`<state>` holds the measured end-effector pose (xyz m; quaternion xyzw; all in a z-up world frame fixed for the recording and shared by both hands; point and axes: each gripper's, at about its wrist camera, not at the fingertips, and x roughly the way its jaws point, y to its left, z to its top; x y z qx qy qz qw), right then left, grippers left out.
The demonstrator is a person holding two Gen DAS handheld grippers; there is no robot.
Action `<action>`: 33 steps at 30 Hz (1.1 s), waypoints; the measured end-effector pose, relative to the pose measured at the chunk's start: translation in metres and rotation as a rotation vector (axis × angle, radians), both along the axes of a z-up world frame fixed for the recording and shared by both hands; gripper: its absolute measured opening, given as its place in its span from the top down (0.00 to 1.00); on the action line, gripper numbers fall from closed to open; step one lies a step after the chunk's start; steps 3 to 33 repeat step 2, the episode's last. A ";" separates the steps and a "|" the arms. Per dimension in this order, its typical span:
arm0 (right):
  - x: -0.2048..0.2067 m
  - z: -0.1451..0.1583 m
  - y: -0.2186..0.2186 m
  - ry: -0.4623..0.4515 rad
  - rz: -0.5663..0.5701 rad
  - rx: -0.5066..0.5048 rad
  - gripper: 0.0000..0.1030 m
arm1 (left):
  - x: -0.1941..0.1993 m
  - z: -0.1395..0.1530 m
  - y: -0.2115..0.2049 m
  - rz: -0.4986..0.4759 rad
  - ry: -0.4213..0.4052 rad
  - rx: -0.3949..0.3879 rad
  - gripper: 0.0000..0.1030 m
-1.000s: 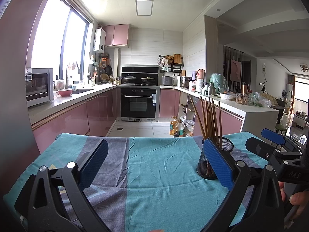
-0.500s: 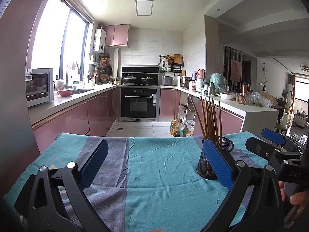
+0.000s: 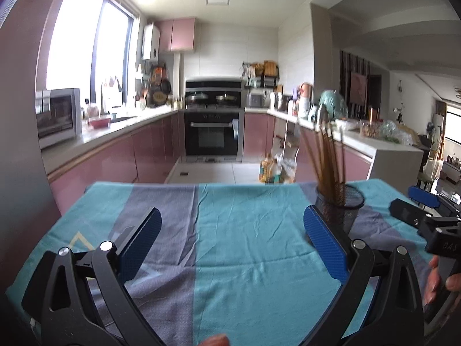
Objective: Organize utensils
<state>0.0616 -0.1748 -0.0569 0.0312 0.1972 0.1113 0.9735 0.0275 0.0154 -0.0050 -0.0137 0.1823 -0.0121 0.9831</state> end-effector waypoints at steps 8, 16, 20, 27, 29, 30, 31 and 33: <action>0.020 -0.017 -0.021 0.106 -0.070 -0.035 0.07 | 0.016 -0.011 0.011 0.018 0.078 -0.017 0.06; 0.020 -0.017 -0.021 0.106 -0.070 -0.035 0.07 | 0.016 -0.011 0.011 0.018 0.078 -0.017 0.06; 0.020 -0.017 -0.021 0.106 -0.070 -0.035 0.07 | 0.016 -0.011 0.011 0.018 0.078 -0.017 0.06; 0.020 -0.017 -0.021 0.106 -0.070 -0.035 0.07 | 0.016 -0.011 0.011 0.018 0.078 -0.017 0.06; 0.020 -0.017 -0.021 0.106 -0.070 -0.035 0.07 | 0.016 -0.011 0.011 0.018 0.078 -0.017 0.06; 0.020 -0.017 -0.021 0.106 -0.070 -0.035 0.07 | 0.016 -0.011 0.011 0.018 0.078 -0.017 0.06; 0.020 -0.017 -0.021 0.106 -0.070 -0.035 0.07 | 0.016 -0.011 0.011 0.018 0.078 -0.017 0.06; 0.020 -0.017 -0.021 0.106 -0.070 -0.035 0.07 | 0.016 -0.011 0.011 0.018 0.078 -0.017 0.06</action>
